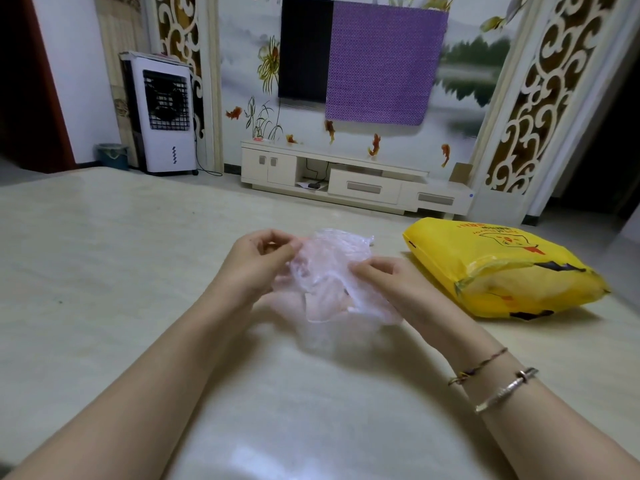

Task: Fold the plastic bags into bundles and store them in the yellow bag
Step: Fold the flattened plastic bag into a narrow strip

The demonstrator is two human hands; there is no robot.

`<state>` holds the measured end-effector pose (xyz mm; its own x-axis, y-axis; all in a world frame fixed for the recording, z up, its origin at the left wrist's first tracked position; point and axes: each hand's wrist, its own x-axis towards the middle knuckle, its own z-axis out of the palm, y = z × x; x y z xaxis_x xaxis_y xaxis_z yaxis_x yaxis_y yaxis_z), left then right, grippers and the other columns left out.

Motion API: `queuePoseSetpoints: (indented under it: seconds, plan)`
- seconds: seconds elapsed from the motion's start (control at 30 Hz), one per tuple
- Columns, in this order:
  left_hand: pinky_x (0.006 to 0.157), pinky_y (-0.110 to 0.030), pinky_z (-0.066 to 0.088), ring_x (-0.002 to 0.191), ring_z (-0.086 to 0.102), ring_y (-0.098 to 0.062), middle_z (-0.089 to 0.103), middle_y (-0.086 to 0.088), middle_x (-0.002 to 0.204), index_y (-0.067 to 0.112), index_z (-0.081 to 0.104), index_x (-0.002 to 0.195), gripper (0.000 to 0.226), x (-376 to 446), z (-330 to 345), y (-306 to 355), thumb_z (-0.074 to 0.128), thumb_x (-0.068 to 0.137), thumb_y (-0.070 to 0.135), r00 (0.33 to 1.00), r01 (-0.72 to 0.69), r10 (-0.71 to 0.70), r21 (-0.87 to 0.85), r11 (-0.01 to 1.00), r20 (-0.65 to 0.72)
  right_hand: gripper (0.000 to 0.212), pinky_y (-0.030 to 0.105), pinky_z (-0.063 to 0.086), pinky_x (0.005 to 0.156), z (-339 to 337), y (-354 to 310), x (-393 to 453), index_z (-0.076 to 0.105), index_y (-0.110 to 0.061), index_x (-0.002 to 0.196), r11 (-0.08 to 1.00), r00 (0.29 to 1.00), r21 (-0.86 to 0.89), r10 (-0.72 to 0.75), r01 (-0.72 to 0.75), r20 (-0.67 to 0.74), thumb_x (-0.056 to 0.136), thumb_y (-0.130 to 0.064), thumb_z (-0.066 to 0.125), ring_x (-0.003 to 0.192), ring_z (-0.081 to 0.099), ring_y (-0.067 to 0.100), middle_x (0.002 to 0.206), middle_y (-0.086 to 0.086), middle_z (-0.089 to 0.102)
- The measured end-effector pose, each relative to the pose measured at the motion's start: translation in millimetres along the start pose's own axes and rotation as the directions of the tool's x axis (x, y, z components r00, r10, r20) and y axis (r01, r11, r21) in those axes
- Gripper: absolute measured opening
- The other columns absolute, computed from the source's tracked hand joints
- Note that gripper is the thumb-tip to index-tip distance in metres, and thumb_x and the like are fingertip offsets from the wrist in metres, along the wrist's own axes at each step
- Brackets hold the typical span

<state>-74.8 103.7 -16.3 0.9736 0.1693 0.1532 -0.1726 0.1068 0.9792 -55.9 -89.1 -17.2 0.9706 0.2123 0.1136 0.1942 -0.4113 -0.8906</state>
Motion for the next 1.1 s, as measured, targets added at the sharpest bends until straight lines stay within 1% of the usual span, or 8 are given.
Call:
queuePoseSetpoints:
  seconds: [0.13,0.23,0.4,0.53,0.67,0.9,1.0,1.1]
  plan:
    - [0.054,-0.025,0.052,0.059,0.058,-0.007,0.063,0.008,0.062,0.019,0.058,0.082,0.016,6,-3,-3,0.056,0.096,0.012,0.968,-0.17,0.192,0.142,0.975,-0.164,0.017,0.029,0.039,0.063,-1,0,-1,0.06,-0.004,0.075,0.996,0.995,-0.041,0.076,-0.073,0.061,0.089,-0.014,0.056,0.073,0.047,0.021,0.076,0.008,0.048]
    - [0.04,-0.021,0.043,0.045,0.051,-0.005,0.057,-0.001,0.068,0.018,0.054,0.085,0.013,5,0,-8,0.053,0.098,0.014,0.951,-0.195,0.249,0.265,0.944,-0.185,0.013,0.041,0.058,0.072,1,-1,2,0.056,-0.009,0.078,0.968,0.988,0.2,0.152,-0.151,0.01,0.09,-0.008,0.052,0.082,0.062,0.032,0.083,0.016,0.051]
    - [0.035,-0.018,0.038,0.034,0.047,-0.006,0.054,-0.006,0.065,0.011,0.052,0.093,0.009,0,10,-21,0.047,0.099,0.017,0.956,-0.18,0.274,0.534,0.826,-0.101,0.013,0.019,0.036,0.04,-3,3,7,0.058,-0.015,0.085,0.967,0.951,0.21,0.193,-0.143,-0.242,0.096,-0.022,0.054,0.06,0.049,0.021,0.077,0.002,0.055]
    - [0.047,-0.026,0.042,0.052,0.055,-0.017,0.055,-0.005,0.071,0.012,0.049,0.093,0.012,-2,12,-27,0.045,0.099,0.022,0.978,-0.12,0.204,0.655,0.746,-0.052,0.017,0.013,0.028,0.03,-17,14,13,0.065,-0.012,0.084,0.984,0.949,-0.148,0.045,-0.096,-0.312,0.094,-0.024,0.059,0.051,0.046,0.014,0.066,0.001,0.055]
    - [0.072,-0.039,0.048,0.075,0.06,-0.02,0.065,-0.006,0.084,0.017,0.051,0.099,0.013,-3,15,-29,0.047,0.098,0.029,0.975,-0.221,0.184,0.696,0.683,0.129,0.021,0.016,0.028,0.034,-29,22,18,0.067,-0.011,0.08,0.935,0.97,-0.315,0.097,-0.166,-0.222,0.093,-0.026,0.06,0.046,0.038,0.011,0.057,-0.004,0.045]
    - [0.095,-0.036,0.042,0.116,0.051,-0.026,0.058,-0.006,0.127,0.013,0.052,0.127,0.039,18,1,-40,0.04,0.101,0.038,0.979,-0.194,0.045,0.853,0.485,0.197,0.014,0.017,0.032,0.046,-31,30,20,0.068,-0.014,0.083,0.944,0.984,-0.306,0.08,-0.125,-0.157,0.092,-0.019,0.06,0.047,0.042,0.004,0.068,-0.001,0.058]
    - [0.088,-0.03,0.04,0.111,0.054,-0.023,0.06,-0.004,0.123,0.013,0.058,0.12,0.032,19,0,-34,0.044,0.1,0.034,0.98,-0.198,0.14,0.794,0.575,0.143,0.015,0.009,0.029,0.039,-26,30,21,0.069,-0.013,0.087,0.961,0.987,-0.265,0.039,-0.08,-0.156,0.095,-0.019,0.057,0.04,0.043,0.001,0.07,-0.002,0.058]
    - [0.084,-0.022,0.036,0.11,0.054,-0.014,0.059,0.001,0.123,0.017,0.059,0.119,0.027,11,8,-33,0.051,0.097,0.03,0.957,-0.29,0.202,0.721,0.629,0.209,0.017,0.013,0.037,0.051,-25,28,23,0.063,-0.014,0.104,0.978,0.987,-0.195,0.039,-0.07,-0.157,0.096,-0.028,0.056,0.06,0.05,-0.001,0.083,-0.004,0.057]
